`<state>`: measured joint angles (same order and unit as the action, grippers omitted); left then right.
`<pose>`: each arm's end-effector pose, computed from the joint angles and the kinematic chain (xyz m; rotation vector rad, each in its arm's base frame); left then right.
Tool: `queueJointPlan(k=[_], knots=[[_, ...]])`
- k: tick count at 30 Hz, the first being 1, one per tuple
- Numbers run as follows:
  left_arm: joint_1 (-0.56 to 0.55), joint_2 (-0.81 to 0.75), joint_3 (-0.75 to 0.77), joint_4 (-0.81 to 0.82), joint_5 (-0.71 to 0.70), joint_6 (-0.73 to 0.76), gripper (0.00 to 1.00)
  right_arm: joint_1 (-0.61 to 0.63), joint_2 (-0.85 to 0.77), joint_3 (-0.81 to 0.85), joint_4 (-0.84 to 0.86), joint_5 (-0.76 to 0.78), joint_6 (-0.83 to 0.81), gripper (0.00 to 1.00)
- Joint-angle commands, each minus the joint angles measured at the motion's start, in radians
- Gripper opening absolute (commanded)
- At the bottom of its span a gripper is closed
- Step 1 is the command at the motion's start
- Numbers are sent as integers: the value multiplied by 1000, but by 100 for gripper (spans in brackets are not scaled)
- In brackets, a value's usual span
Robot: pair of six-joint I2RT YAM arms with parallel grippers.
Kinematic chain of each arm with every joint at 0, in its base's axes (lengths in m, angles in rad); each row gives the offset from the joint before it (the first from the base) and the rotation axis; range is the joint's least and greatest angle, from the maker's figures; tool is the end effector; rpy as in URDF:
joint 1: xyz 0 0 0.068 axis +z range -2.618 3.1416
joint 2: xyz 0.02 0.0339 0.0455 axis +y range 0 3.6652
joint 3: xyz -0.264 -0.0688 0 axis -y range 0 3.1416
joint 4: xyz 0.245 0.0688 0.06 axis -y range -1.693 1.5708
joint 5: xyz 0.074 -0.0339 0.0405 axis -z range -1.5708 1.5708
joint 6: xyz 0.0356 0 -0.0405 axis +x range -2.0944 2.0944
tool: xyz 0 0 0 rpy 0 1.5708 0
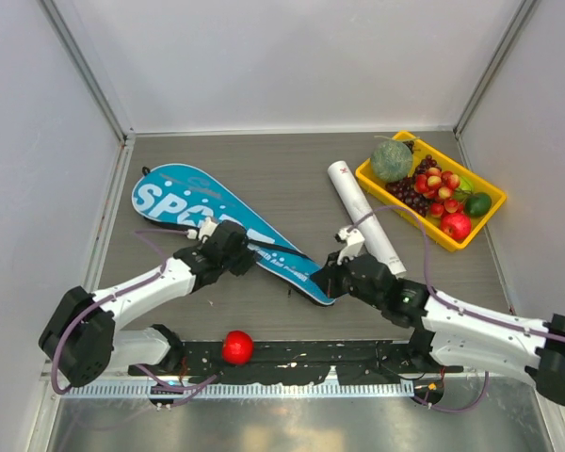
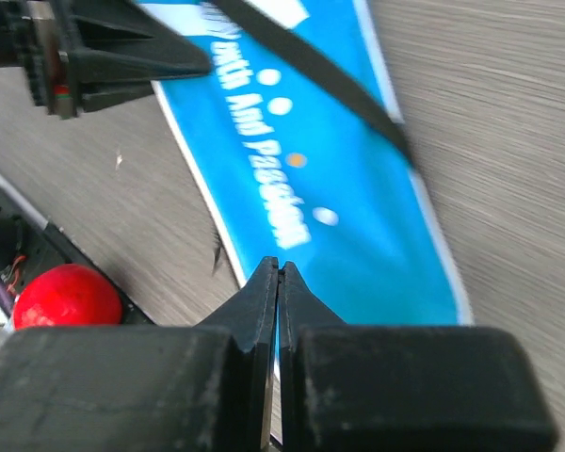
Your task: Pack up the badminton gear
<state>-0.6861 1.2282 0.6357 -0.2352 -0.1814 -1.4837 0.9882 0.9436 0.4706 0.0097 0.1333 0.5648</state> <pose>0.1912 -0.1482 0.1948 -1.0672 2.3012 -0.7658 0.1185 0.1713 0.2202 -0.3621 2.1039 0.8226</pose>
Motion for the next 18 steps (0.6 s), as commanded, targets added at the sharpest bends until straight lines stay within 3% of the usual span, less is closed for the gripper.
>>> queueJointPlan(k=[1,5,7,8,12,16,18], knots=[[10,-38,131,-143,-168,43,0,0,-205,-95,-88,201,72,5],[14,-4,241,-249,-202,66,0,0,-385,-142,-157,256,96,5],[13,8,260,-240,-166,79,0,0,-431,-167,-82,212,66,5],[13,14,263,-237,-143,57,0,0,-431,-180,-15,151,34,5],[11,28,246,-246,-86,-62,0,0,-336,-87,-59,80,0,12],[13,42,306,-354,-98,-107,0,23,-310,-41,-39,28,7,34],[11,42,340,-401,-105,-141,0,49,-316,-47,-22,41,27,36]])
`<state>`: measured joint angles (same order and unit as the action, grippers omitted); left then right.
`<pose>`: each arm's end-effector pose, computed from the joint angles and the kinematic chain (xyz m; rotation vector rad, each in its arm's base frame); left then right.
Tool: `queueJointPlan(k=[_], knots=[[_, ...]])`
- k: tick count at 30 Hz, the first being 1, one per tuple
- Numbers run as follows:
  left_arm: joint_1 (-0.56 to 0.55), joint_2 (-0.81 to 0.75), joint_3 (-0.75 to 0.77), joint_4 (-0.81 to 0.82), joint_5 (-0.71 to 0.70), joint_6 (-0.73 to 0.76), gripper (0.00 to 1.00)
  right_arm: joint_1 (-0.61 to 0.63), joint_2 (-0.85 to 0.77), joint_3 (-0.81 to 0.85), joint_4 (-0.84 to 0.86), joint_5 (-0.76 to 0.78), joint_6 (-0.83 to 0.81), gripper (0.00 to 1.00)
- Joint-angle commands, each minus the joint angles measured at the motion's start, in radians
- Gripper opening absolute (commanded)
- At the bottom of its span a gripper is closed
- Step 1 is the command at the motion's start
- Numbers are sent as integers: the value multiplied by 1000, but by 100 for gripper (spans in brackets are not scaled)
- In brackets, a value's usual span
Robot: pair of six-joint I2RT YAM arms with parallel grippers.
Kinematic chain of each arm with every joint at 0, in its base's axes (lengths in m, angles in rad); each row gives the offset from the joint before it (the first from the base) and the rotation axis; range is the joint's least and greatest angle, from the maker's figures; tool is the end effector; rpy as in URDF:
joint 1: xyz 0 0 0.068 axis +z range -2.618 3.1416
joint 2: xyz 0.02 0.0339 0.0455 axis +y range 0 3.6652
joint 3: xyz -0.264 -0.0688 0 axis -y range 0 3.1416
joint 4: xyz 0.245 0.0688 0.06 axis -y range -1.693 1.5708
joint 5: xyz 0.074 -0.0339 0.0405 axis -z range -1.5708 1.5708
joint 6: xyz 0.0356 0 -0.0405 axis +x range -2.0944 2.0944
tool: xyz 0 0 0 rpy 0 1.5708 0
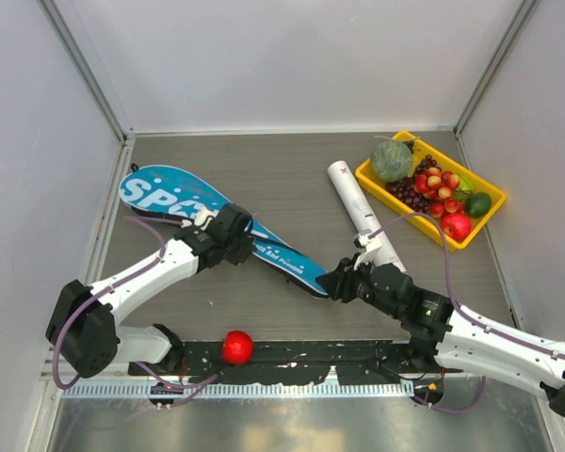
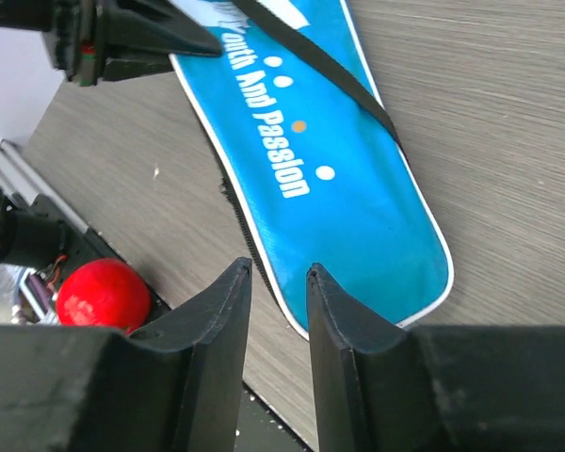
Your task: Pack up the badminton gear
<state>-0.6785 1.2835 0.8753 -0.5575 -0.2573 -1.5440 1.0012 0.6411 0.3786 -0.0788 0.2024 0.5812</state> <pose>0.2046 -0.1533 0.2353 -1.1810 2.3072 -0.5759 0.0940 0.1336 0.2293 -0.2765 1.9847 0.8609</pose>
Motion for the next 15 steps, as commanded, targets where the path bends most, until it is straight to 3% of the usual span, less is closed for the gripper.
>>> queueJointPlan(k=[1,15], knots=[[4,-15,105,-90,-30,-96,0,56,-15,31,74,-12,29,39],[5,-13,232,-209,-31,-264,0,208,167,43,263,225,89,55]])
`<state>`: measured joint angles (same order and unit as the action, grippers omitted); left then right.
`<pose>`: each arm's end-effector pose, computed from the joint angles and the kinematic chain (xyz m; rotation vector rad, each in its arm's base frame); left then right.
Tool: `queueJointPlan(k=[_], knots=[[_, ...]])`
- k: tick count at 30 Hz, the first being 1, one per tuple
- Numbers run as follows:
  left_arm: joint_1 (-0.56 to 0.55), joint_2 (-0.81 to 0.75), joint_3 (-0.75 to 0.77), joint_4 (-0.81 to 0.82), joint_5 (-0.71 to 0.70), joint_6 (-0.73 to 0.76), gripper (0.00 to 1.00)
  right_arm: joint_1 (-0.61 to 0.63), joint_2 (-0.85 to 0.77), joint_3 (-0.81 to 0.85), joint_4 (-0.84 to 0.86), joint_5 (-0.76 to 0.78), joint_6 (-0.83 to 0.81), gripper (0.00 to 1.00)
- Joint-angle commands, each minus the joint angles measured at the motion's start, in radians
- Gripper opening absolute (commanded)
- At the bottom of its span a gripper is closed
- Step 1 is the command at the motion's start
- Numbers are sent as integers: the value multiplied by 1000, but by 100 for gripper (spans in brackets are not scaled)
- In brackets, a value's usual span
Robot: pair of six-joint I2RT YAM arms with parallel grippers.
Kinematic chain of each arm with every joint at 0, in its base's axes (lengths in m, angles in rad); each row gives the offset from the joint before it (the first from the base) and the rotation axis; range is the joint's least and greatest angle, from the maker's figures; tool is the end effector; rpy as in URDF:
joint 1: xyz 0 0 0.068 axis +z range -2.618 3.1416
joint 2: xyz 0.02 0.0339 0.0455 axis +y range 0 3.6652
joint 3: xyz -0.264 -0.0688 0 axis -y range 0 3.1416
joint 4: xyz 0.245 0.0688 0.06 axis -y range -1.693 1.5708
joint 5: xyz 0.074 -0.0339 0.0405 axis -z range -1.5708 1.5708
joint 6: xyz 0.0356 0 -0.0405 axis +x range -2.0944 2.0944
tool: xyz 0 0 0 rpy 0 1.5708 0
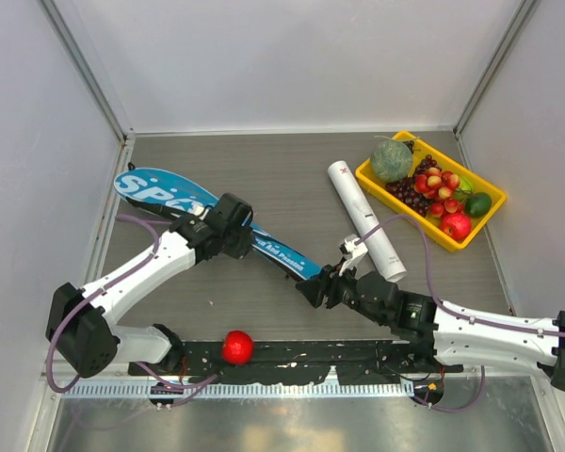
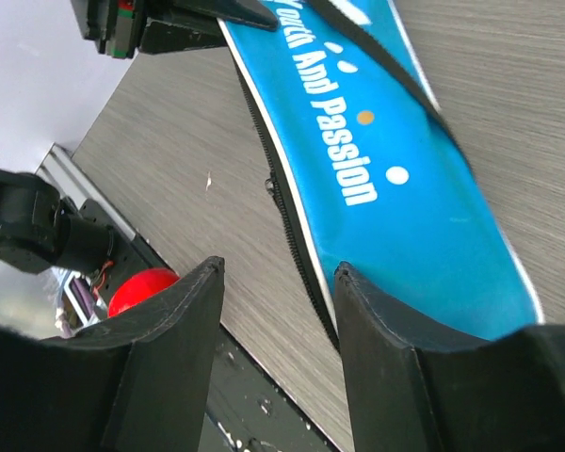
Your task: Pack up the badminton gear
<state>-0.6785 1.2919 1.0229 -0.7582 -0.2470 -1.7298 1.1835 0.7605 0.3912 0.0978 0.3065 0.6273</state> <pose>0.2044 -0.1536 0.2672 -1.4160 2.2575 -0.5744 0.0790 0.1653 0.2340 -0.3126 1.9210 0.9708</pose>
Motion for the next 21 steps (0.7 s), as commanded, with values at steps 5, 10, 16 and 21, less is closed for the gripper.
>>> queueJointPlan(k=[5,10,16,21], knots=[[5,-19,103,-21,-32,-125,0,41,115,24,152,207,66,57],[5,12,132,-58,-57,-143,0,47,102,115,74,284,-11,68],[7,30,131,-38,-48,-185,0,53,59,141,39,247,-52,67],[7,43,169,-49,-54,-201,0,67,65,98,86,224,-35,64]])
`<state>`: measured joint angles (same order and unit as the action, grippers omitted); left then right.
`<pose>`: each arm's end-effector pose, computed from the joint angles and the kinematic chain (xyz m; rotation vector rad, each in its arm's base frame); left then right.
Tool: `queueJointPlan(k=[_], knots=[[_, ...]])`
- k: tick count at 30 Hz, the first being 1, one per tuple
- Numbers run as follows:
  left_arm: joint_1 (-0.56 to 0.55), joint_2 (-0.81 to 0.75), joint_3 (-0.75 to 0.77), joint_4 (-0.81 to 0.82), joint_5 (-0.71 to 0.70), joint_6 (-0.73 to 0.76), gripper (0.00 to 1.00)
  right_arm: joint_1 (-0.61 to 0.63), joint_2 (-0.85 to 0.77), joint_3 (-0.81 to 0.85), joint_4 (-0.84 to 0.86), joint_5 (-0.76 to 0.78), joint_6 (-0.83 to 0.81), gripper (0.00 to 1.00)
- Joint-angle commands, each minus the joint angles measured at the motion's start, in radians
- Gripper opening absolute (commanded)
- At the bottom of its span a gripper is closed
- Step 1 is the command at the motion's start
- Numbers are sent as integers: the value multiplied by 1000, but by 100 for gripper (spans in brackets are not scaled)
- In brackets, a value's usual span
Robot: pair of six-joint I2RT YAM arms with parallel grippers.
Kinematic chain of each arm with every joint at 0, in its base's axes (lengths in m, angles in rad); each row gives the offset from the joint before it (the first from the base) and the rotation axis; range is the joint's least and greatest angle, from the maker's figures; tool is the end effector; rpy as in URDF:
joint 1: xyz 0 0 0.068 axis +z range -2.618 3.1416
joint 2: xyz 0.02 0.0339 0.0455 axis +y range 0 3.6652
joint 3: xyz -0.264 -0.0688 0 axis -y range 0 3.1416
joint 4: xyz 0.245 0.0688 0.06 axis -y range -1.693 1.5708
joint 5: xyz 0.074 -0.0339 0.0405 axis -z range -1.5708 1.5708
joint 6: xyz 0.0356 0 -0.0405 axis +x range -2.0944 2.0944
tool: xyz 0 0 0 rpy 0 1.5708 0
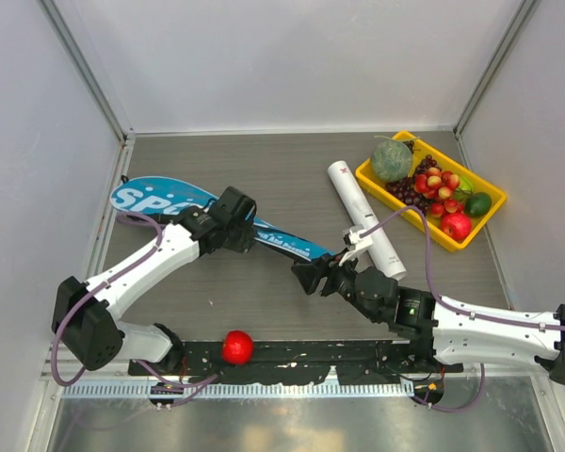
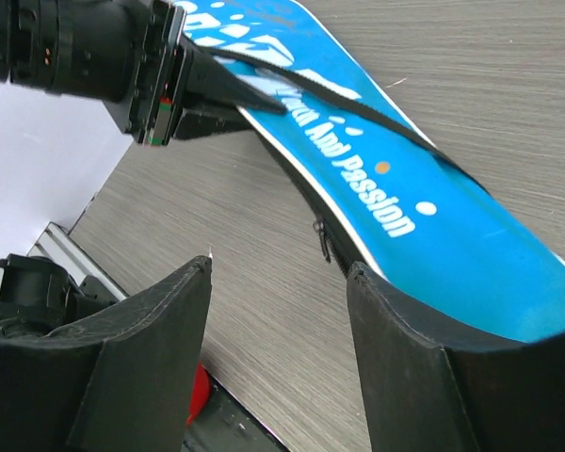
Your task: Pack up the badminton gear
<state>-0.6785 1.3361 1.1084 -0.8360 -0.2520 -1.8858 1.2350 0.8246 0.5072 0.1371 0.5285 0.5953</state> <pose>0.2107 -0.1585 0.2786 -1.6073 2.1747 -0.5739 0.0813 0.1785 0.2691 -0.1768 1.8008 0.8759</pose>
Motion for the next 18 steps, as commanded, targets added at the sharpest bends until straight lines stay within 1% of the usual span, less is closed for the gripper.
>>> queueJointPlan(k=[1,4,6,9,14,18], knots=[[7,1,94,28,-50,-47,0,17,-1,-31,58,1,-3,63],[7,12,114,11,-50,-50,0,21,-2,-44,84,4,3,61],[5,17,120,12,-47,-50,0,21,7,-50,93,4,3,58],[5,23,123,20,-26,-56,0,21,47,-49,101,31,3,58],[7,15,122,2,2,-68,0,20,96,-42,105,161,37,64],[7,-3,110,9,20,-78,0,17,160,7,96,211,34,67]])
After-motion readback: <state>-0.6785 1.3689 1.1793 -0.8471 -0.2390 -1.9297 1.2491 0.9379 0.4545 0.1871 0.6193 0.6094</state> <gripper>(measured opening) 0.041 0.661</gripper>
